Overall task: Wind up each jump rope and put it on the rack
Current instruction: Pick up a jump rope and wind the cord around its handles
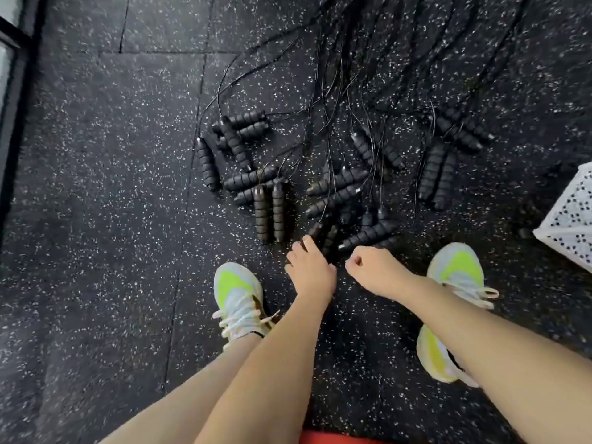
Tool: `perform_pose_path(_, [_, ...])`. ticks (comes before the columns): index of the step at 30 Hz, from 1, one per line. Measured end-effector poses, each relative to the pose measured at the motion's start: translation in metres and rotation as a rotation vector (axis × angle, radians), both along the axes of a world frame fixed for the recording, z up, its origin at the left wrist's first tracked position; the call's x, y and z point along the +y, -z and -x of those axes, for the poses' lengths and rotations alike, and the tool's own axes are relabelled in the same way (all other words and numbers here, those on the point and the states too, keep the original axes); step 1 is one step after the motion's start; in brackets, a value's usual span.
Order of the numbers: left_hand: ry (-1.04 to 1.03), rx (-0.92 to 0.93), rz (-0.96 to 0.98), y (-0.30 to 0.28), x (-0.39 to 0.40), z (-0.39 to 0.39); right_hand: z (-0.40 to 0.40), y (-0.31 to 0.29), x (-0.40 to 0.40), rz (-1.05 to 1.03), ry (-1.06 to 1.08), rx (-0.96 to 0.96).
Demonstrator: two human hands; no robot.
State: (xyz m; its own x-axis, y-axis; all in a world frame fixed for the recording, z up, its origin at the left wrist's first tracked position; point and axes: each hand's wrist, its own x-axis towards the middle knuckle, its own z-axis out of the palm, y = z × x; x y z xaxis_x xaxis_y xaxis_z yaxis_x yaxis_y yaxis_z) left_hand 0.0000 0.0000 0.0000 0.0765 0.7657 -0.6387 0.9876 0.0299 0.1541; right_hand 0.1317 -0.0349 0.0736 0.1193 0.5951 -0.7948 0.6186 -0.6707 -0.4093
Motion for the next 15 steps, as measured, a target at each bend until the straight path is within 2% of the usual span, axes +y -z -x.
perform_pose_path(6, [0.064,0.131,-0.060,0.028,0.003,-0.008,-0.002,0.022,0.004,0.007,0.035,0.010])
perform_pose_path(10, [0.054,0.111,-0.059,0.032,0.004,-0.012,-0.001,0.021,0.005,0.003,0.041,0.026])
perform_pose_path(15, [0.023,0.046,-0.091,0.007,0.011,-0.005,0.002,0.001,0.006,-0.022,0.055,0.045])
